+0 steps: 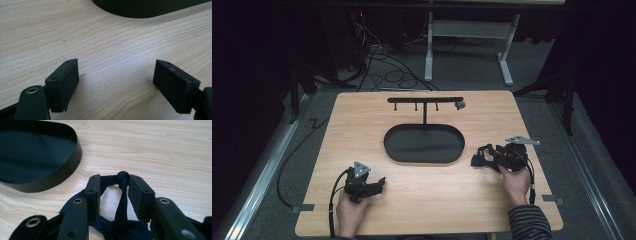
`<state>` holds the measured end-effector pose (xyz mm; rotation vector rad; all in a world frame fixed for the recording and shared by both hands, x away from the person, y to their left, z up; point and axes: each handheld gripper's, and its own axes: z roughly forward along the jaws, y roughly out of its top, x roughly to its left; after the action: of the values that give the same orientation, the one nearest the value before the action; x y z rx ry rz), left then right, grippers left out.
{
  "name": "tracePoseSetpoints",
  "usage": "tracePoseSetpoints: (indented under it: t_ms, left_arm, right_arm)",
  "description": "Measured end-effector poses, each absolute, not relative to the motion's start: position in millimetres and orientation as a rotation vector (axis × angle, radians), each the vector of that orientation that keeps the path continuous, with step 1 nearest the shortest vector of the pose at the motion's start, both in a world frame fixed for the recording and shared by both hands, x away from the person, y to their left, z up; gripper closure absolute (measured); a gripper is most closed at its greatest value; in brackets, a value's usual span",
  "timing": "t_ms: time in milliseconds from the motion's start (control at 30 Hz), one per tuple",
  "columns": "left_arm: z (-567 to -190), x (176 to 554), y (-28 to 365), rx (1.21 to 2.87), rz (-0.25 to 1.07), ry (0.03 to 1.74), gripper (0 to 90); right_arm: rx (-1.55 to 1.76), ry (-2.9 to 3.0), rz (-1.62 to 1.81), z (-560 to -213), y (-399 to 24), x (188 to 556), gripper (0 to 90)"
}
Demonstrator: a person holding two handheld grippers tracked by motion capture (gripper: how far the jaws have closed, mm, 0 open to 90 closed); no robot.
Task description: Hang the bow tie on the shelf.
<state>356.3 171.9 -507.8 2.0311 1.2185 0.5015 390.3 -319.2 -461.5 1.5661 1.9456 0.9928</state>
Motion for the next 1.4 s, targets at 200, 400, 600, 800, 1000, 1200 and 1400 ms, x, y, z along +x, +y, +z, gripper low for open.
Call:
tracePoseSetpoints:
  t_ms: [200,400,600,800,1000,1200,1400]
  left_arm:
    - [-507.8,356.3,172.0,2.03,0.501,1.219,21.0]
    - [-507.7,356.3,172.2,2.031,0.498,1.219,21.0]
    - [-507.7,356.4,172.2,2.031,0.498,1.219,21.0]
    - [-507.7,356.4,172.2,2.031,0.498,1.219,21.1]
    - [-507.7,356.4,172.2,2.032,0.499,1.219,21.0]
    - [-507.7,356.3,172.2,2.032,0.498,1.218,21.0]
    - [-507.8,356.3,172.1,2.031,0.499,1.219,21.0]
  right_arm:
    - [1.6,1.956,0.966,-468.3,-319.2,401.0,67.9]
    - [1.639,1.975,0.946,-475.7,-319.6,406.1,72.7]
    - [1.647,1.991,0.918,-478.6,-319.5,408.2,85.5]
    - [1.635,1.993,0.933,-477.1,-319.6,407.1,90.0]
    - [1.572,1.99,0.979,-467.7,-317.2,399.9,90.0]
    - [1.528,1.985,1.009,-458.6,-315.6,393.0,90.0]
    - [1.491,1.976,1.049,-449.3,-313.8,387.8,90.0]
